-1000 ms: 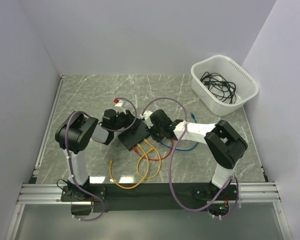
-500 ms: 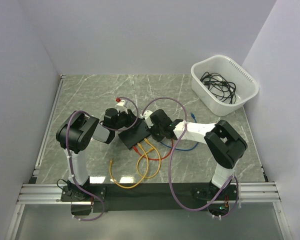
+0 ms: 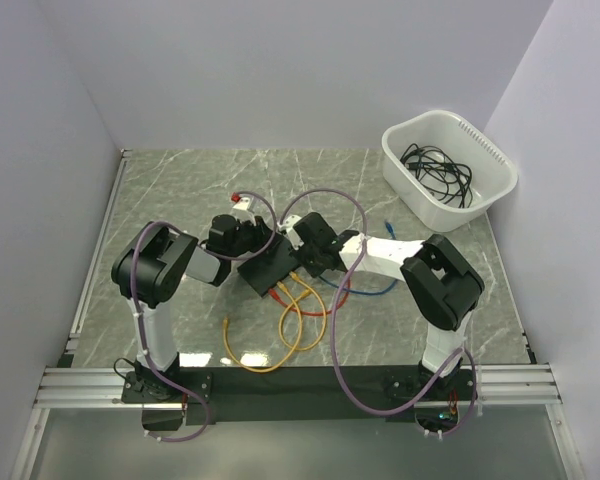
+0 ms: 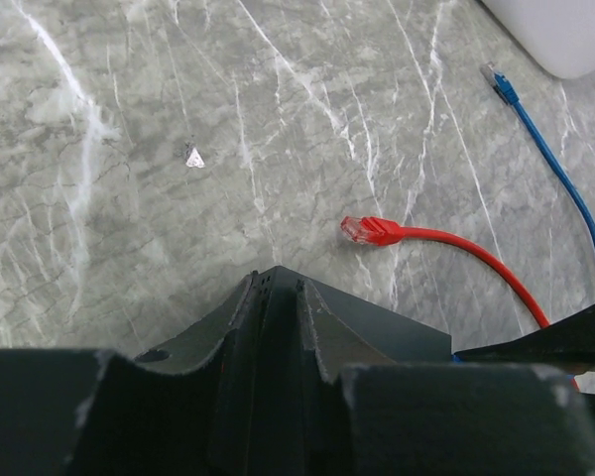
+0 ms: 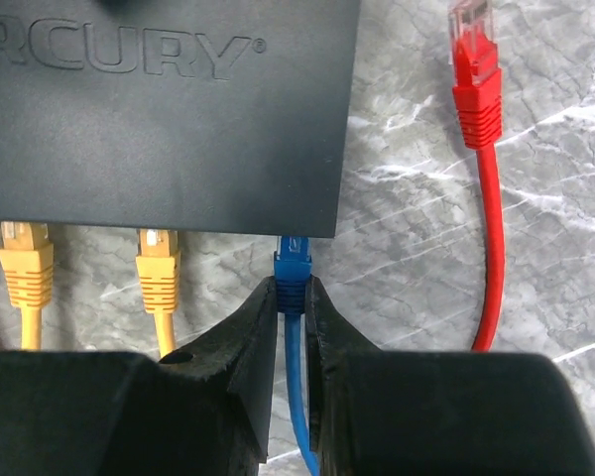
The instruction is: Insert the plug into the switch port
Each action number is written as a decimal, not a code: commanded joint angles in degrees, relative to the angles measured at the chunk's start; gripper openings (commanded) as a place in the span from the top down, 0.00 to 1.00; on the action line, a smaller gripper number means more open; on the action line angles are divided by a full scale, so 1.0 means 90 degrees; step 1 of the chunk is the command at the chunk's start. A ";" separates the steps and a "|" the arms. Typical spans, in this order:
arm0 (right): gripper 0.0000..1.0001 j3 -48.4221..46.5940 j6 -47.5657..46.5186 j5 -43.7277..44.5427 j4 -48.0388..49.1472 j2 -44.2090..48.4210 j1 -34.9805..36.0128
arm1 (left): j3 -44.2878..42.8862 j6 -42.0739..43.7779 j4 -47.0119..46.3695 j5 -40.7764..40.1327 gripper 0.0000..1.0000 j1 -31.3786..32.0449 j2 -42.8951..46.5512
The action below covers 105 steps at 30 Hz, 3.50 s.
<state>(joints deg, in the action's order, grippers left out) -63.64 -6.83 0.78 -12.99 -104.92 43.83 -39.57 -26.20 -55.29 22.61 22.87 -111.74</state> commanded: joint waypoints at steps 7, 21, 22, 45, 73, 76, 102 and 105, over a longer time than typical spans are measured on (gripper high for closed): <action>0.95 0.0361 0.0563 0.0576 0.3173 0.0613 0.0159 | -0.0318 -0.0283 0.2967 0.0176 0.68 0.0779 0.0228; 0.60 0.0615 0.0942 0.1867 0.2167 0.1355 0.0813 | -0.2662 -0.0791 0.5771 -0.1877 0.46 0.0067 0.0755; 0.59 0.0654 0.0993 0.1886 0.2166 0.1423 0.0813 | -0.2712 -0.0791 0.5936 -0.1955 0.44 0.0047 0.0843; 0.13 0.0468 0.2878 0.1381 0.1678 0.1803 0.0803 | 0.1446 -0.1172 0.5675 -0.3596 0.01 -0.0012 0.6175; 0.06 0.4169 0.3171 0.2306 0.2001 0.7867 0.2385 | 0.2698 -0.0996 0.4795 -0.4846 0.02 -0.0081 0.7865; 0.05 0.4365 0.3210 0.2423 0.1913 0.8249 0.2385 | 0.2542 -0.0752 0.4853 -0.5070 0.02 -0.0090 0.7894; 0.04 0.4239 0.3152 0.2745 0.1776 0.7830 0.2385 | 0.3372 0.2119 -0.1620 -0.5437 0.03 -0.1349 0.4410; 0.04 0.4102 0.3132 0.3184 0.1552 0.7616 0.2366 | 0.3254 0.1955 -0.2047 -0.4811 0.05 -0.1835 0.3581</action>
<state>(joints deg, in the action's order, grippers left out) -24.12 21.39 24.27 1.67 -35.14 65.01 -8.03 -9.50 -63.24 -29.78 9.87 -75.83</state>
